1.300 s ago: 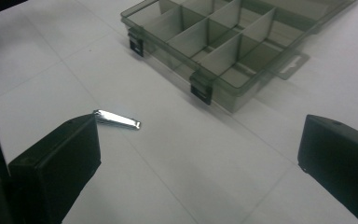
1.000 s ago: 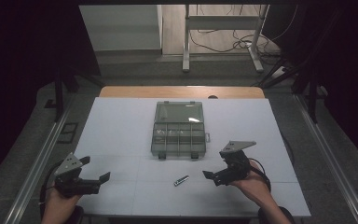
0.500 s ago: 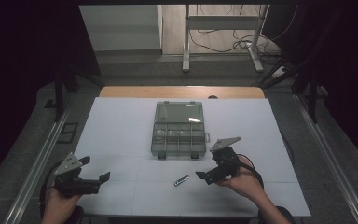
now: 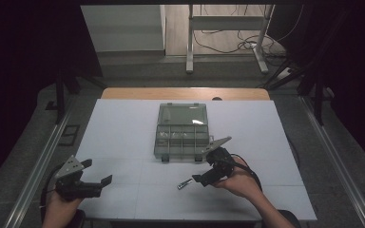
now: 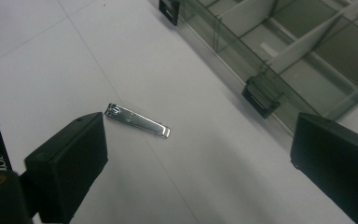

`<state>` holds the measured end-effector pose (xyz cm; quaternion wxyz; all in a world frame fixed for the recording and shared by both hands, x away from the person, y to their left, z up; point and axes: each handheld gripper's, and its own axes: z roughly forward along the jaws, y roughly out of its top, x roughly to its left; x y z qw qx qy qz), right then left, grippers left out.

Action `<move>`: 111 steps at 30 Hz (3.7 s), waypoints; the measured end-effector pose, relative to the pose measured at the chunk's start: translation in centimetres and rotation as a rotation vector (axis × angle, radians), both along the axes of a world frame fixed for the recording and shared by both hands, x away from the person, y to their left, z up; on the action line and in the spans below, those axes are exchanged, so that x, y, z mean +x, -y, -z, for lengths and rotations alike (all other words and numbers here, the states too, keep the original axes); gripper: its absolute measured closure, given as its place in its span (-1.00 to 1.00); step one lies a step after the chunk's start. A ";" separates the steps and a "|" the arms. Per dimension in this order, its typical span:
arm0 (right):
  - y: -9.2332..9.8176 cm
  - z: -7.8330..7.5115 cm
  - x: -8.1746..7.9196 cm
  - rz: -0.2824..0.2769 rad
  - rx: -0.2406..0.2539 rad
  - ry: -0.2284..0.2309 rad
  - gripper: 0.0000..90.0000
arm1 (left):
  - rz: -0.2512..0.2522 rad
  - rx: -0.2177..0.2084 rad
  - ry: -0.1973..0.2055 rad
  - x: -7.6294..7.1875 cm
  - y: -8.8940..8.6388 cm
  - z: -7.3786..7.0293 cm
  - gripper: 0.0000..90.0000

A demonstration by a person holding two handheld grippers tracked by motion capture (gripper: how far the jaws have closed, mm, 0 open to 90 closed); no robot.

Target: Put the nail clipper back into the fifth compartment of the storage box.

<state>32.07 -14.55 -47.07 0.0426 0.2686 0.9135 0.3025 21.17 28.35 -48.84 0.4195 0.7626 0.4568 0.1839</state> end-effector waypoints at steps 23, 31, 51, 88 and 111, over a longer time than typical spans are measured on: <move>-4.7 1.4 0.1 -0.184 -0.095 -0.048 -0.23 | 0.003 -0.001 -0.001 0.0 0.0 0.0 -0.94; -6.0 2.5 -0.2 -0.262 -0.142 -0.080 0.00 | 0.005 -0.002 -0.001 0.0 0.0 0.0 -0.94; -6.6 3.8 -0.4 -0.272 -0.185 -0.081 0.74 | 0.008 -0.001 0.002 0.0 0.0 0.0 -0.94; -4.9 0.4 0.7 -0.130 0.049 -0.046 0.74 | 0.008 0.001 -0.009 0.1 0.0 0.0 -0.94; -5.0 -1.1 2.2 -0.087 0.126 -0.011 0.77 | 0.006 -0.002 -0.010 0.1 0.0 0.0 -0.94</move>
